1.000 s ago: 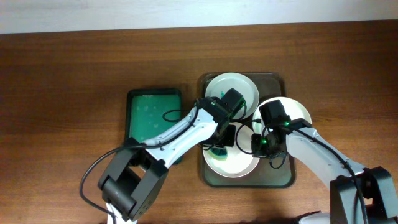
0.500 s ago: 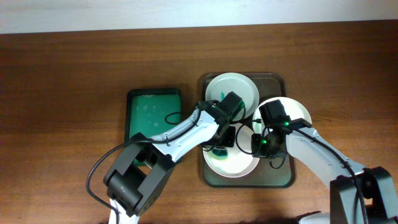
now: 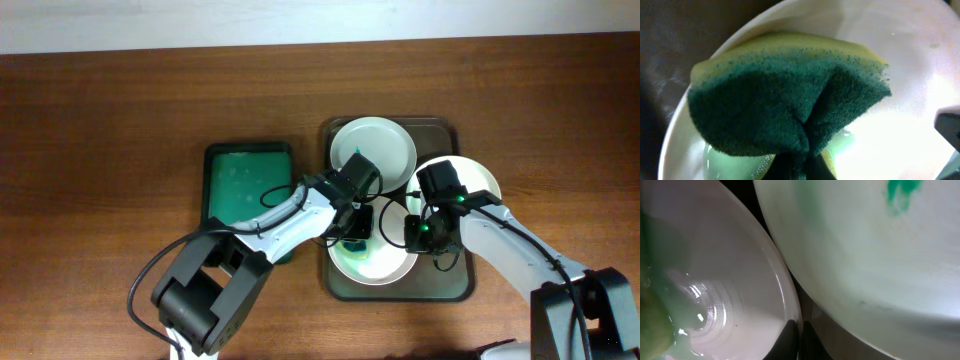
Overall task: Clean dirty plates on tray and stack at the side
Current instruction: 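Scrub the lower-left plate with the sponge in the left gripper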
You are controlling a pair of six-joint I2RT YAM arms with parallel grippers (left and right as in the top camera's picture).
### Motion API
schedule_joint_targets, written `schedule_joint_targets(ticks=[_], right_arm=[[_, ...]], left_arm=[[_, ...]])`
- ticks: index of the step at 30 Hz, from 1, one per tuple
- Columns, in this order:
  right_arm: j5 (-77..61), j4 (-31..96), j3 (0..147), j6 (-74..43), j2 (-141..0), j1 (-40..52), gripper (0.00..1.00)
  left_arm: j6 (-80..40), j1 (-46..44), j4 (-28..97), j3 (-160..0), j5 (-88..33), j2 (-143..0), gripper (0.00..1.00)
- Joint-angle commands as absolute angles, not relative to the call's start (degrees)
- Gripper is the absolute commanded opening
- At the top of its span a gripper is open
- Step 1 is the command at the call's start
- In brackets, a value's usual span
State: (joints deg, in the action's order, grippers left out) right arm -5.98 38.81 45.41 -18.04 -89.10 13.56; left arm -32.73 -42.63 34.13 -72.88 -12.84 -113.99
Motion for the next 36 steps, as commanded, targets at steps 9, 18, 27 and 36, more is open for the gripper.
schedule_joint_targets(ticks=[9, 18, 27, 36], right_arm=[[-5.76, 38.94, 44.88, -18.33, -89.47, 13.98, 0.04], [-5.76, 38.76, 44.88, -18.33, -89.47, 13.98, 0.04], [-5.78, 38.79, 44.88, -18.33, -89.47, 13.98, 0.04], [-5.78, 38.79, 44.88, -18.33, -89.47, 13.98, 0.04]], left_arm=[[-24.73, -43.44, 33.1, -74.32, -24.49, -109.38, 0.0], [-25.63, -43.51, 42.7, -74.19, -5.26, -103.02, 0.0], [-27.79, -47.05, 38.26, -74.17, -5.28, -115.07, 0.0], [-26.0, -48.58, 27.9, -74.22, -33.19, -118.74, 0.0]])
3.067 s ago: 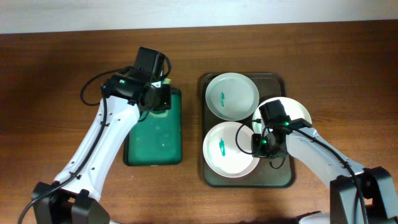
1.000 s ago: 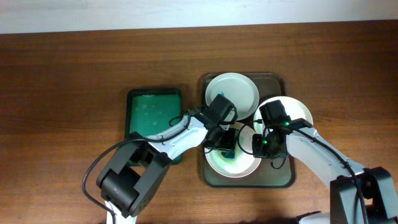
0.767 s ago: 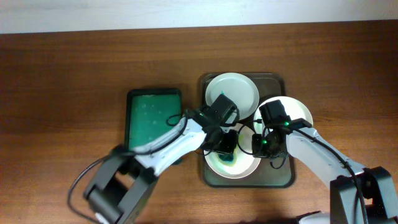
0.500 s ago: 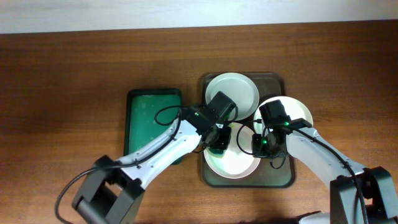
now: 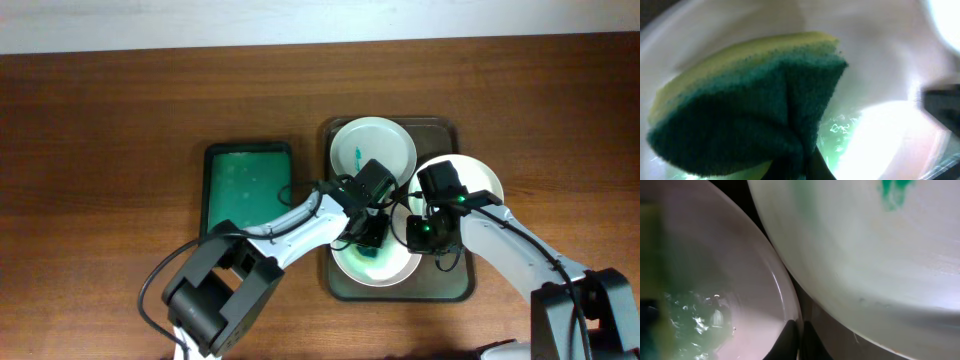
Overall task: Clean dirty plates on tray and stack at the side
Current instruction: 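Scrub the lower-left plate with the sponge in the left gripper, then move the sponge back over the green tray with the left gripper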
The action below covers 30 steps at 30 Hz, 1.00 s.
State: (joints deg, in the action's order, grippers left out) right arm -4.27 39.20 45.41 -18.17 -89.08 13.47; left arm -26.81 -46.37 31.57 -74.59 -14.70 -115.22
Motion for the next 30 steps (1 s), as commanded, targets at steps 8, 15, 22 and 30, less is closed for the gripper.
schedule_joint_targets(ticks=[8, 15, 22, 30], right_arm=[[-5.78, 38.79, 44.88, -18.35, -89.47, 13.98, 0.04], [-5.76, 38.79, 44.88, -18.33, -89.47, 13.98, 0.04], [-5.76, 38.74, 44.88, -18.33, -89.47, 13.98, 0.04], [-5.74, 38.52, 44.88, -18.33, -89.47, 13.98, 0.04]], left_arm=[[-24.67, -43.53, 33.39, -74.85, -26.59, -107.79, 0.0], [-24.45, -35.77, 40.88, -74.85, -18.5, -89.03, 0.0], [-16.6, -23.7, 53.84, -74.85, -0.43, -86.65, 0.0], [-12.71, -17.08, 54.92, -72.53, 6.48, -90.13, 0.0]])
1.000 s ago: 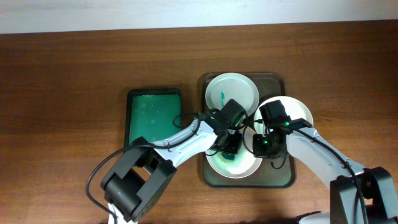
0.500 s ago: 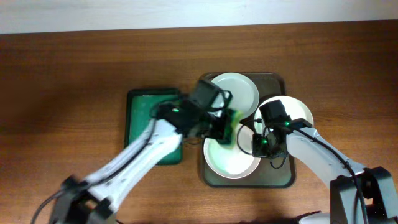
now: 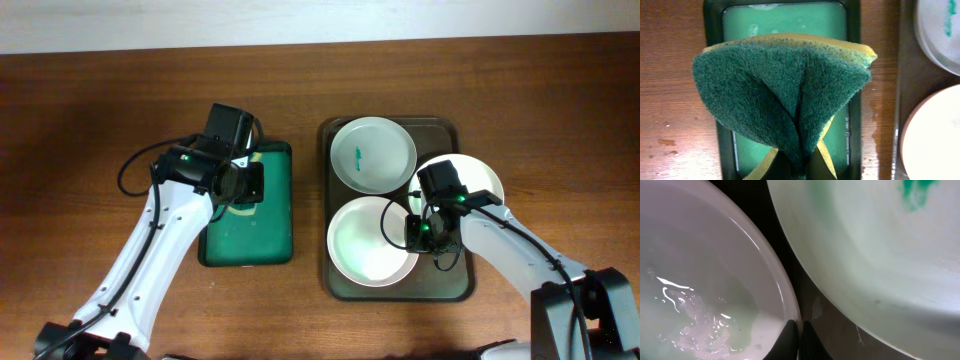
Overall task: Clean dirty plates on tray and stack at the side
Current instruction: 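Move the sponge back over the green tray with the left gripper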
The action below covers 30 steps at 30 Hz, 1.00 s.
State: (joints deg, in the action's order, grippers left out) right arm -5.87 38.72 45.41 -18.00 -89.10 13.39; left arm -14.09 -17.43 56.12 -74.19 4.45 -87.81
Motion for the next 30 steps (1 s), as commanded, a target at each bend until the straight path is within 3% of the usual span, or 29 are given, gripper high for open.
schedule_joint_targets(ticks=[1, 6, 20, 30], right_arm=[[-5.74, 38.52, 44.88, -18.33, -89.47, 13.98, 0.05], [-5.74, 38.54, 44.88, -18.33, -89.47, 13.98, 0.22], [-5.74, 38.52, 44.88, -18.33, -89.47, 13.98, 0.21], [-5.76, 38.52, 44.88, -18.33, -89.47, 13.98, 0.21]], left_arm=[[-12.71, -17.08, 54.0, -71.92, 6.48, -90.98, 0.0], [-12.73, -17.06, 51.68, -71.0, 6.48, -97.89, 0.0], [-24.03, -12.14, 51.44, -69.23, 8.67, -99.7, 0.0], [-21.39, -10.15, 48.4, -66.26, 7.29, -99.74, 0.0]])
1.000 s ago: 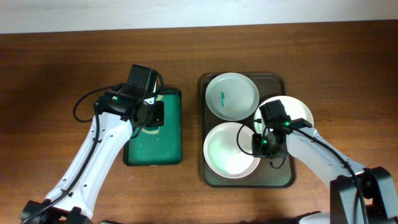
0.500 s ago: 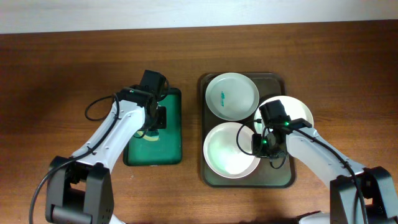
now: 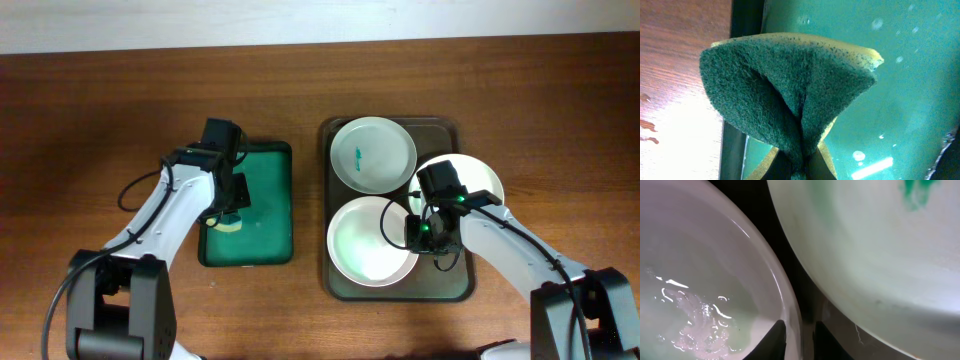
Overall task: Clean dirty plates on tray and stack at the side
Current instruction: 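Move the sponge back over the green tray with the left gripper, then lift the lower-left plate with the right gripper toward the left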
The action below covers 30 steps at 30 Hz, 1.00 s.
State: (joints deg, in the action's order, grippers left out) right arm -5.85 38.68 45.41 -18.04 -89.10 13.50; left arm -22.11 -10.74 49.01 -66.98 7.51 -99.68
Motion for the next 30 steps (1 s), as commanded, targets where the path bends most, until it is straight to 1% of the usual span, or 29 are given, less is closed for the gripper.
schedule_joint_targets(ticks=[1, 5, 6, 7, 8, 9, 21, 30], right_arm=[[-5.76, 38.48, 44.88, -18.33, -89.47, 13.98, 0.21], [-5.76, 38.17, 44.88, -18.35, -89.47, 13.98, 0.2], [-5.76, 38.17, 44.88, -18.35, -89.47, 13.98, 0.13], [-5.76, 38.17, 44.88, -18.33, -89.47, 13.98, 0.1], [-5.76, 38.17, 44.88, -18.35, -89.47, 13.98, 0.09], [-5.76, 38.17, 44.88, -18.33, -89.47, 13.98, 0.04], [-7.33, 39.75, 46.35, -18.33, -89.38, 13.96, 0.04], [-6.79, 50.35, 54.87, -18.22, -89.06, 13.96, 0.04]], left_arm=[[-21.39, -9.76, 48.27, -66.26, 7.27, -99.74, 0.0], [-21.34, -8.32, 48.21, -66.24, 6.39, -99.74, 0.0], [-21.37, -8.1, 48.21, -66.24, 6.39, -99.74, 0.0], [-21.37, -8.05, 48.18, -66.24, 6.42, -99.74, 0.0], [-21.34, -8.08, 48.05, -66.24, 6.28, -99.74, 0.0], [-21.32, -8.08, 47.99, -66.24, 6.28, -99.74, 0.0], [-19.62, -8.08, 47.24, -66.24, 4.67, -99.74, 0.0], [-19.62, -8.08, 47.18, -66.24, 4.1, -99.74, 0.0]])
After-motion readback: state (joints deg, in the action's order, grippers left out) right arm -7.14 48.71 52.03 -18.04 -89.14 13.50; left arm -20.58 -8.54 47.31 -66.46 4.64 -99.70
